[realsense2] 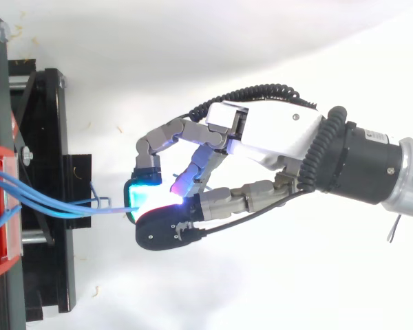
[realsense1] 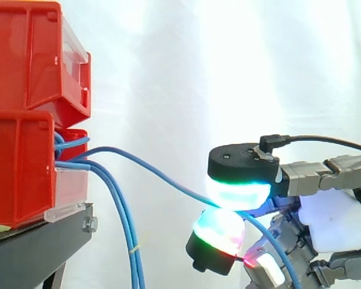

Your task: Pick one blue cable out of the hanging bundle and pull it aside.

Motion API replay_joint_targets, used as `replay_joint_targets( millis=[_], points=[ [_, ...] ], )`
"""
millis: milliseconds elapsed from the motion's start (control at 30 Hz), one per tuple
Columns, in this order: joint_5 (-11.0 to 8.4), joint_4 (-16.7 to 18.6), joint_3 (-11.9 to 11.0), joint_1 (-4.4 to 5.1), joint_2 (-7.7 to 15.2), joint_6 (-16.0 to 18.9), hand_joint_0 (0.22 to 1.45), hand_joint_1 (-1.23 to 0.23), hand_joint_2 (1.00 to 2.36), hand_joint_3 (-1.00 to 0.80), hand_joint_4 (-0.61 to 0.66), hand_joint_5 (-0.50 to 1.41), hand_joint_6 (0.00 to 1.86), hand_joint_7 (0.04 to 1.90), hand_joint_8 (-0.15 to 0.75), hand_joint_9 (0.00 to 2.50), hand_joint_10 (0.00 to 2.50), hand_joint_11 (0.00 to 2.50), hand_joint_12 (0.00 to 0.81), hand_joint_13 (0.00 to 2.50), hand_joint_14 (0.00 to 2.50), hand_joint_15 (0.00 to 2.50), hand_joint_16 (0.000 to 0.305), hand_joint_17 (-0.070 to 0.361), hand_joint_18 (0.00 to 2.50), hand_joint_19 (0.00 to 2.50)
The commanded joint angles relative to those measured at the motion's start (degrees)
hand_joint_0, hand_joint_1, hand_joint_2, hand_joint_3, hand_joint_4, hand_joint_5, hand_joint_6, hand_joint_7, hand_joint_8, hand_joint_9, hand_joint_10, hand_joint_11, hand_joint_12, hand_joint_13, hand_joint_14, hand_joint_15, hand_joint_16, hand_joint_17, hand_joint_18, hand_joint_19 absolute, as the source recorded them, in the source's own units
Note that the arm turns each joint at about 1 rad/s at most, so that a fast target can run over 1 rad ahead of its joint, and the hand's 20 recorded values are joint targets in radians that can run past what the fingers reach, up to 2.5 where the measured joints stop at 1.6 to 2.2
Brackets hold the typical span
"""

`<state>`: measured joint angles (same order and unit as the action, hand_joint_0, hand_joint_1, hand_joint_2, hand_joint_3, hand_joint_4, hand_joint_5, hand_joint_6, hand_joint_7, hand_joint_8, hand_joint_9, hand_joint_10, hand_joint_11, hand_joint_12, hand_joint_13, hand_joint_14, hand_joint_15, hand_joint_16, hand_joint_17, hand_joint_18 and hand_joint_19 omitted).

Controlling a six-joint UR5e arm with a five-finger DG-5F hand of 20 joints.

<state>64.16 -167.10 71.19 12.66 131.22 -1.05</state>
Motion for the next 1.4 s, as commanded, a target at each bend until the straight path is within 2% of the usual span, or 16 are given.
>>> replay_joint_targets(
  millis=[0, 1367],
  points=[
    [0.00, -0.1, 0.0, 0.00, 0.0, 0.0, 0.71, -0.86, 1.00, 0.17, -0.08, -0.11, 0.94, 1.46, 0.340, 1.24, 0.02, 0.77, 0.370, 1.06, 0.02, 0.65, 0.055, 0.124, 1.01, 0.54],
    [-0.09, 0.0, 0.0, 0.00, 0.0, 0.0, 0.71, -0.86, 1.00, 0.16, -0.06, -0.11, 0.94, 1.46, 0.348, 1.24, 0.02, 0.76, 0.369, 1.06, 0.02, 0.64, 0.055, 0.123, 1.01, 0.54]
  ],
)
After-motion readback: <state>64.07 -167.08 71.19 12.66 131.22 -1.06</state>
